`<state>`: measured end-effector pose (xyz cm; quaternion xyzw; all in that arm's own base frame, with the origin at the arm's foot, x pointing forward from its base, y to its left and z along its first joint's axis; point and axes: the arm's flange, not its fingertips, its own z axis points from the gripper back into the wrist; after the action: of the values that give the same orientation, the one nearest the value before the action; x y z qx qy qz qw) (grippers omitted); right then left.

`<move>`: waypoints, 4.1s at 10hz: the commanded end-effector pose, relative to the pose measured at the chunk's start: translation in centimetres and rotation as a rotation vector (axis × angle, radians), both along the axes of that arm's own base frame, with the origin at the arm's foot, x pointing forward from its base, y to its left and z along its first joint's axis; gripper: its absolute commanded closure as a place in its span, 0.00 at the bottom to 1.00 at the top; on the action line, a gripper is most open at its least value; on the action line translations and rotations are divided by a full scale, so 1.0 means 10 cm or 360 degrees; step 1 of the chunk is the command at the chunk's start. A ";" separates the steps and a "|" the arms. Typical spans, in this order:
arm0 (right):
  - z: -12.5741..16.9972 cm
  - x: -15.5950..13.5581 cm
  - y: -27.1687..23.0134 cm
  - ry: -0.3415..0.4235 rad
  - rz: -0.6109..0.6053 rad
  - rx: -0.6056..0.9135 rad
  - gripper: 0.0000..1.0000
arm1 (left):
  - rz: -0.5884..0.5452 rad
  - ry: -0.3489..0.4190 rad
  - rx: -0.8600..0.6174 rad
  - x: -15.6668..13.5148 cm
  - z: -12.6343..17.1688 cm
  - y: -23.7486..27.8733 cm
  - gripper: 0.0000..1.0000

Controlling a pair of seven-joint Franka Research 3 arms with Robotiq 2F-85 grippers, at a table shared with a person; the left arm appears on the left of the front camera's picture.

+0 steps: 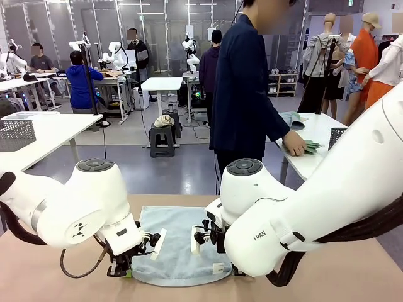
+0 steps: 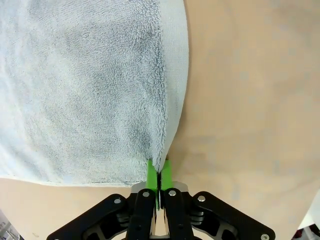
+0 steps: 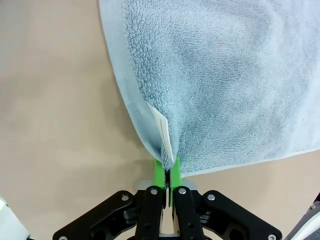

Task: Fold the towels and place them in the basket.
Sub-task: When a person lays out a Towel with hook on the table, fold it in half twice.

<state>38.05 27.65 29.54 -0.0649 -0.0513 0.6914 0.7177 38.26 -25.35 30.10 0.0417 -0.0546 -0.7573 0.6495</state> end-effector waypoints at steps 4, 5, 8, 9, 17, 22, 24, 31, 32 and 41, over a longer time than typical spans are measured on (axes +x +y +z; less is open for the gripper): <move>0.23 0.23 0.03 -0.0001 0.0026 0.0041 0.96 | 0.0083 -0.0067 0.0024 0.17 0.30 -0.03 0.97; 0.32 0.31 0.07 -0.0017 0.0030 0.0046 0.96 | 0.0107 -0.0092 0.0047 0.26 0.40 -0.09 0.97; 0.52 0.58 0.14 -0.0068 0.0005 0.0051 0.96 | 0.0147 -0.0096 0.0080 0.51 0.54 -0.24 0.97; 0.55 0.70 0.15 -0.0075 -0.0022 0.0049 0.96 | 0.0183 -0.0099 0.0088 0.63 0.55 -0.26 0.97; 0.57 1.82 0.24 -0.0139 -0.0137 0.0019 0.96 | 0.0405 -0.0209 0.0070 1.71 0.58 -0.39 0.97; 0.46 2.15 0.13 -0.0145 -0.0268 -0.0014 0.96 | 0.0584 -0.0227 0.0132 2.03 0.48 -0.24 0.97; 0.41 2.17 0.08 -0.0139 -0.0291 -0.0009 0.96 | 0.0606 -0.0225 0.0110 2.05 0.43 -0.16 0.97; 0.39 2.15 0.08 -0.0417 -0.0274 0.0113 0.46 | 0.0569 -0.0476 -0.0016 2.06 0.39 -0.11 0.44; 0.41 2.14 0.08 -0.0503 -0.0283 0.0140 0.36 | 0.0582 -0.0555 -0.0037 2.05 0.39 -0.10 0.40; 1.42 1.63 -0.46 0.0069 -0.1326 0.0083 0.17 | 0.0142 -0.0006 -0.0302 1.99 1.41 0.67 0.07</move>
<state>54.10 22.55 42.06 -0.0557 -0.0217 0.4291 0.9013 56.37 -23.92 40.97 0.0186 -0.1610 -0.6869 0.7085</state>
